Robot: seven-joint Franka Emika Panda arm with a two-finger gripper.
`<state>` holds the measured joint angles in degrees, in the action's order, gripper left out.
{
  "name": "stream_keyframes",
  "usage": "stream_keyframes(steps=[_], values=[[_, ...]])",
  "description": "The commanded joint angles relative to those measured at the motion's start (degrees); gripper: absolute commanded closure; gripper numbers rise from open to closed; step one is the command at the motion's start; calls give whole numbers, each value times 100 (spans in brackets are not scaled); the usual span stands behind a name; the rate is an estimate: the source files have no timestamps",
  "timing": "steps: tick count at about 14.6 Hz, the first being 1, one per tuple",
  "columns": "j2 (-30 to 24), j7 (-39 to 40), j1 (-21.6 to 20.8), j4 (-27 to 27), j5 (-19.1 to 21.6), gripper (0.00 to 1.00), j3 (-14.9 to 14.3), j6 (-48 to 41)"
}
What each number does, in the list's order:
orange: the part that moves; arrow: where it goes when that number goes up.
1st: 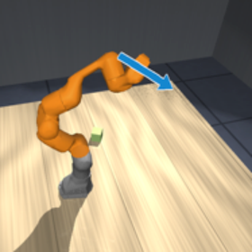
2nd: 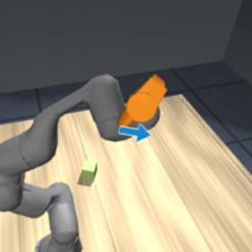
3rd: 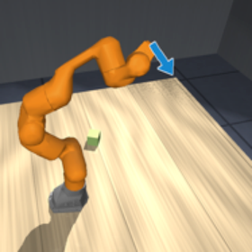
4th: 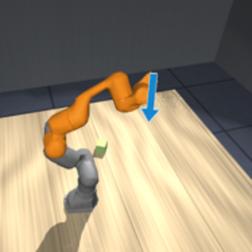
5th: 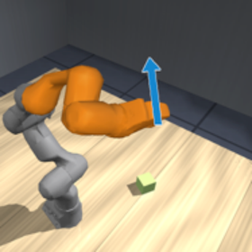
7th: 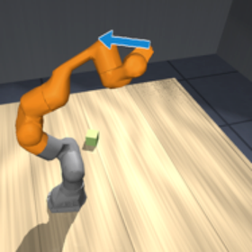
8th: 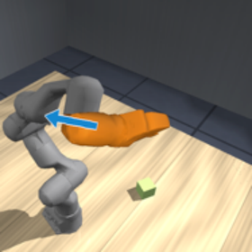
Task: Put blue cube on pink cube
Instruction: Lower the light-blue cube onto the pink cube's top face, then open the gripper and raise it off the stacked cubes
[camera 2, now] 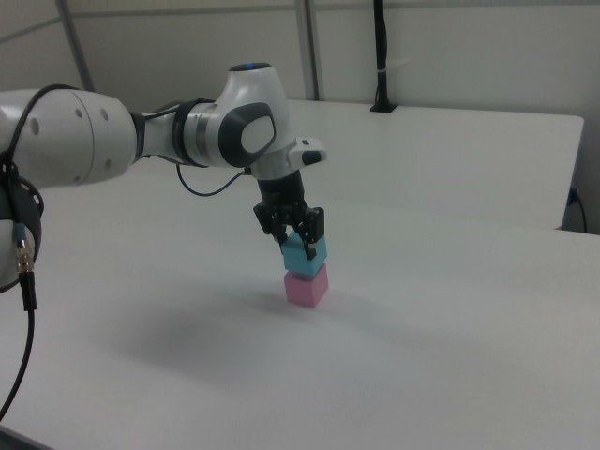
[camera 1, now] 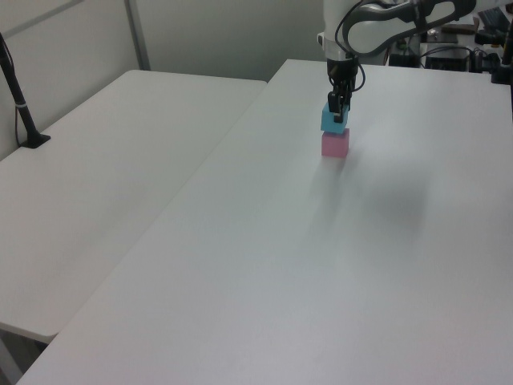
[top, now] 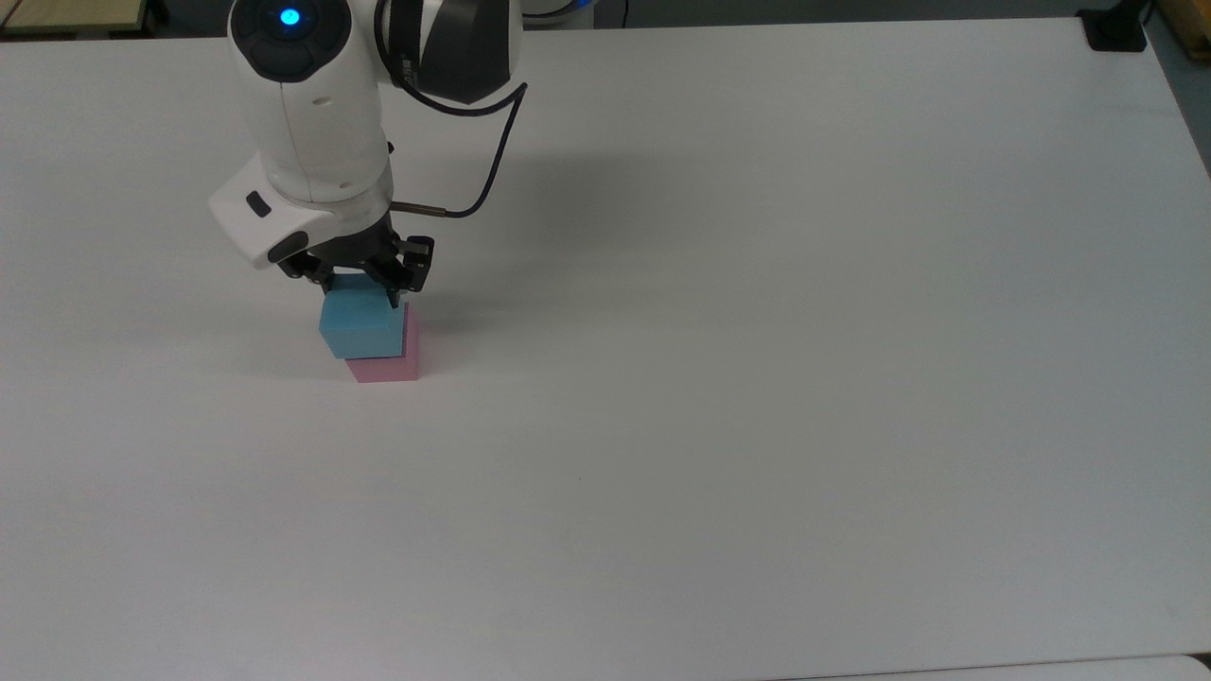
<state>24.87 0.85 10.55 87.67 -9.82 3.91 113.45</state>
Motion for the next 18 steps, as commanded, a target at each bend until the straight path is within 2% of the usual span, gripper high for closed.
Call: stream_keyframes(steps=[1, 4, 6, 11, 13, 18], values=[[-149, -190, -114, 286, -169, 55, -39, 151], [-167, -190, -141, 339, -187, 55, -39, 151], [-167, -243, -141, 330, -222, 0, -39, 107], [-307, -296, -114, 312, -213, 0, -39, 46], [-596, -348, -97, 251, -161, 0, -39, -452], [-1387, -1578, -88, -4, -12, 0, -21, -930]])
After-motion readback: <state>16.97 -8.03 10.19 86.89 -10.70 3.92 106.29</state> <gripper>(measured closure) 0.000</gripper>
